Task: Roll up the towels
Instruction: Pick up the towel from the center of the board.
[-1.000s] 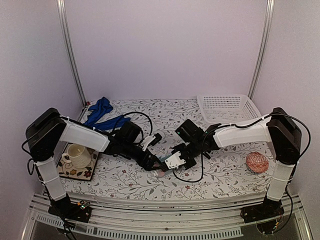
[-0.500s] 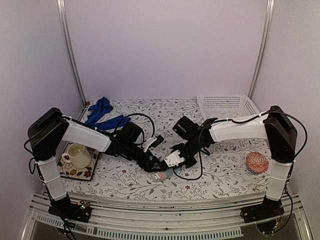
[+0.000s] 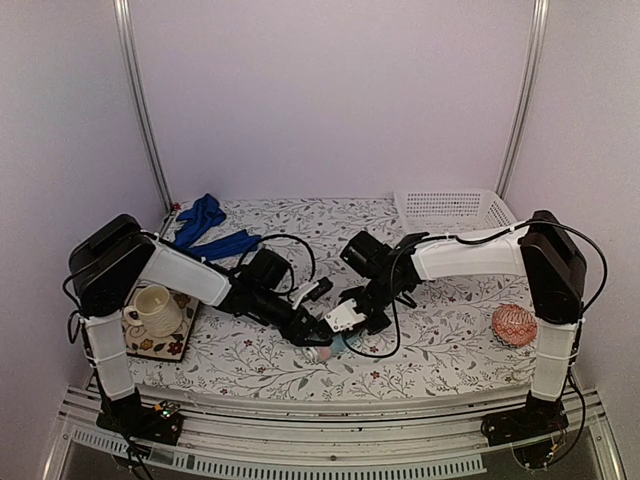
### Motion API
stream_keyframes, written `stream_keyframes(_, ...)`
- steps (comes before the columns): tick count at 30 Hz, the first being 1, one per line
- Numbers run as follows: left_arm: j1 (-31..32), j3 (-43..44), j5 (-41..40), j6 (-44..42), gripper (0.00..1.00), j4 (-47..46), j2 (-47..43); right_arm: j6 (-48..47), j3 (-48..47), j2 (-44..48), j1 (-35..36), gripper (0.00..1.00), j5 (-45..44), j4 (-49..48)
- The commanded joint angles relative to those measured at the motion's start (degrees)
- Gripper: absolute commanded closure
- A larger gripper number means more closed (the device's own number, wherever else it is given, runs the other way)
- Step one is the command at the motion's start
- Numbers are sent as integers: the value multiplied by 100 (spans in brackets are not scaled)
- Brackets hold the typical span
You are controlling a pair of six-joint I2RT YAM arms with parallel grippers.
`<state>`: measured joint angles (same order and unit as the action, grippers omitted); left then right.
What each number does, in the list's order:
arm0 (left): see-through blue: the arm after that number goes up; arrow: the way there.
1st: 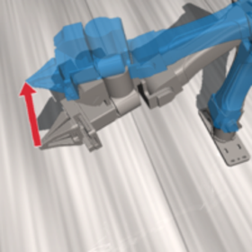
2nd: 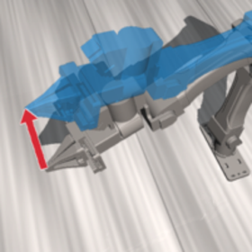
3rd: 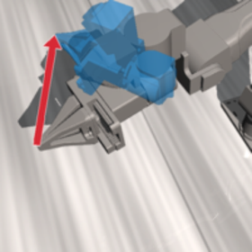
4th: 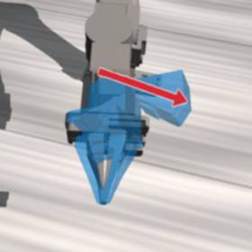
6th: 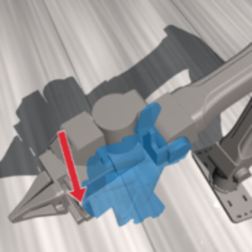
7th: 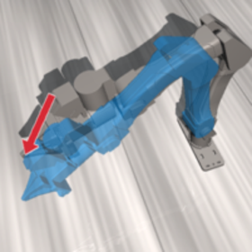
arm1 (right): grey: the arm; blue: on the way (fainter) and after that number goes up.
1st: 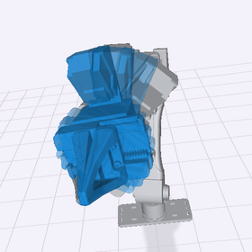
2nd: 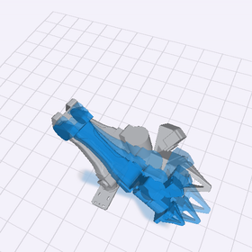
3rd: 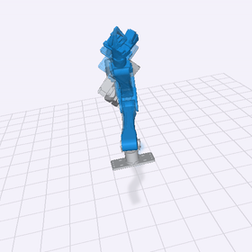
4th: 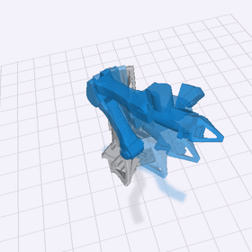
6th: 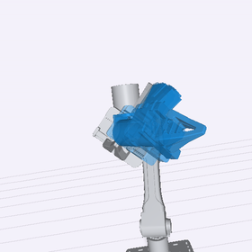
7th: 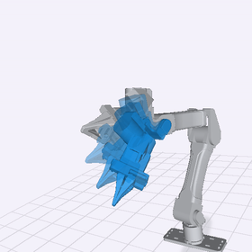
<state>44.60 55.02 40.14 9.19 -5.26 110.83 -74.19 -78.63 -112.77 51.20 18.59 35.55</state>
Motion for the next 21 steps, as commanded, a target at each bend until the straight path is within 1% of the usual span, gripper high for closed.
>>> stream_keyframes(1, 49, 153, 175, -7, 47, 16, 350, 76, -188, -238, -34, 91, 82, 253)
stream_keyframes(2, 59, 171, 194, -10, 53, 16, 366, 92, -181, -237, -34, 90, 50, 234)
stream_keyframes(3, 66, 184, 228, -18, 57, 16, 369, 130, -187, -225, -33, 89, 18, 226)
stream_keyframes(5, 87, 200, 259, -15, 65, 16, 385, 188, -180, -177, -47, 84, 1, 172)
stream_keyframes(8, 106, 211, 309, -18, 80, 8, 378, 300, -109, -27, -46, 69, -48, 12)
stream_keyframes(9, 118, 211, 318, -10, 83, 1, 371, 398, -70, 42, -56, 62, -113, -118)
stream_keyframes(10, 117, 204, 314, 6, 88, -18, 353, 481, -50, 111, -65, 59, -155, -163)
stream_keyframes(11, 113, 185, 292, 35, 94, -45, 339, 590, -47, 185, -80, 55, -183, -211)
stream_keyframes(15, 122, 93, 119, 223, 100, -237, 244, 1330, 70, 619, -210, 44, -326, -445)
stream_keyframes(17, 120, 56, 18, 361, 100, -383, -34, 1808, 251, 901, -250, 38, -441, -663)
stream_keyframes(18, 130, 40, -43, 438, 100, -456, -87, 2039, 321, 1031, -272, 15, -458, -706)
stream_keyframes(19, 132, 29, -104, 526, 100, -551, -136, 2218, 393, 1167, -300, 1, -537, -817)
stream_keyframes(21, 148, -14, -170, 686, 100, -781, -222, 3023, 513, 1442, -398, 1, -587, -955)
